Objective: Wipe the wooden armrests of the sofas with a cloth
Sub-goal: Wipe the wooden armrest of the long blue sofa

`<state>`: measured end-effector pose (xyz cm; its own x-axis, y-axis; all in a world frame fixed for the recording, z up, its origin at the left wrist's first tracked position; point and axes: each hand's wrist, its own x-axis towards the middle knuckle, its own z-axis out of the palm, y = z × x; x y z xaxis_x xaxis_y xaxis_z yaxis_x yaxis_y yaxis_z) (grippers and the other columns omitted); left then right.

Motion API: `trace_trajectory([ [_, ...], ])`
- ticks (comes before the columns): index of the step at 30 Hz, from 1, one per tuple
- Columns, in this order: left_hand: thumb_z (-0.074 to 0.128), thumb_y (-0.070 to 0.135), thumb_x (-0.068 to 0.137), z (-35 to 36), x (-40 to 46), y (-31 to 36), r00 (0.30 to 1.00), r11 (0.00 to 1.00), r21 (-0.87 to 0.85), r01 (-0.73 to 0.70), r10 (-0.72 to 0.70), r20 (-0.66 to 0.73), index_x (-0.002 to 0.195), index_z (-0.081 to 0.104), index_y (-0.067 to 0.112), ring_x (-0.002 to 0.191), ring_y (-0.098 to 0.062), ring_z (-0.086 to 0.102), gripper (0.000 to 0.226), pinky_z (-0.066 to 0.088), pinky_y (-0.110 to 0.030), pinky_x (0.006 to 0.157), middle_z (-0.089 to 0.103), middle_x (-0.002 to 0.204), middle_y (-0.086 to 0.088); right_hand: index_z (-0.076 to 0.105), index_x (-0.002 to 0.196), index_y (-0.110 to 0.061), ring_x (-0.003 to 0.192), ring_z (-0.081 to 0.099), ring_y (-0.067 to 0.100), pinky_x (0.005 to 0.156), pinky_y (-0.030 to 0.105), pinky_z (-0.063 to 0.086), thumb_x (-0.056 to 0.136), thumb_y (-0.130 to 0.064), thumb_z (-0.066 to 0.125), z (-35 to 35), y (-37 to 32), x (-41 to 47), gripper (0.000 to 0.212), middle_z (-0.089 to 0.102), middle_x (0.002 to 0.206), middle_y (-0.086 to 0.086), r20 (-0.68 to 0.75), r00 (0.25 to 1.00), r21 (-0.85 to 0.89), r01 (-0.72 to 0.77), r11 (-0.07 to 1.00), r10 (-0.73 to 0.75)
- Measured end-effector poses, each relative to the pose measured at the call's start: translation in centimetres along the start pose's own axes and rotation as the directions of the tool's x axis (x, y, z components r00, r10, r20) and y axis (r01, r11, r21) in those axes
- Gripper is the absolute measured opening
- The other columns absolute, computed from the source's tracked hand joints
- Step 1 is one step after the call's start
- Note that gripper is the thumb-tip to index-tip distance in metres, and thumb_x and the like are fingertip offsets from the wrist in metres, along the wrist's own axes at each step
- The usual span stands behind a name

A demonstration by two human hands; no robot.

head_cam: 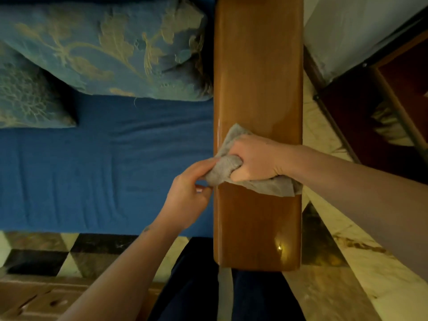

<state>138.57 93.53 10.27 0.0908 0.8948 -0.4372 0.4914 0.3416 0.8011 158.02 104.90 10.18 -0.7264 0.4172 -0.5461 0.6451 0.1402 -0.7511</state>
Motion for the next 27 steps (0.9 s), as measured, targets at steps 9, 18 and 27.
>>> trace_trajectory([
  [9, 0.075, 0.018, 0.091, 2.2, -6.2, -1.1, 0.996, 0.999, -0.04, -0.003, 0.007, 0.087, 0.15, 0.028, 0.06, 0.125, 0.005, 0.055, 0.086, 0.057, -0.016, 0.081, 0.058, 0.135, 0.029, 0.056, 0.057, -0.035, 0.057, 0.058, 0.001, 0.054, 0.015, 0.039, 0.079, -0.039, 0.063, 9.9, -0.7, -6.1, 0.023, 0.06, 0.055, -0.016, -0.366, 0.929, 0.192, 0.026, 0.981, 0.047],
  [18, 0.058, 0.018, 0.093, 2.5, -7.4, -1.6, 0.968, 0.96, 0.252, -0.12, 0.057, 0.243, 0.158, 0.03, 0.039, 0.139, 0.0, 0.036, 0.073, 0.044, -0.026, 0.111, 0.035, 0.153, 0.011, 0.072, 0.077, -0.029, 0.072, 0.067, 0.001, 0.067, 0.024, 0.056, 0.083, -0.034, 0.062, 19.8, -1.2, -10.7, 0.013, 0.069, 0.069, -0.015, -0.436, 0.891, 0.316, 0.016, 0.949, 0.13],
  [27, 0.055, 0.009, 0.096, 2.2, -4.0, 0.5, 0.998, 0.982, 0.178, -0.06, 0.053, 0.04, 0.151, 0.039, 0.034, 0.125, 0.007, 0.045, 0.062, 0.052, -0.038, 0.104, 0.042, 0.14, 0.013, 0.068, 0.123, -0.012, 0.1, 0.074, 0.018, 0.086, 0.036, 0.06, 0.081, -0.03, 0.065, 25.0, -8.4, -7.7, 0.046, 0.077, 0.109, 0.003, -0.183, -0.098, 0.826, 0.525, 0.207, 0.978],
])
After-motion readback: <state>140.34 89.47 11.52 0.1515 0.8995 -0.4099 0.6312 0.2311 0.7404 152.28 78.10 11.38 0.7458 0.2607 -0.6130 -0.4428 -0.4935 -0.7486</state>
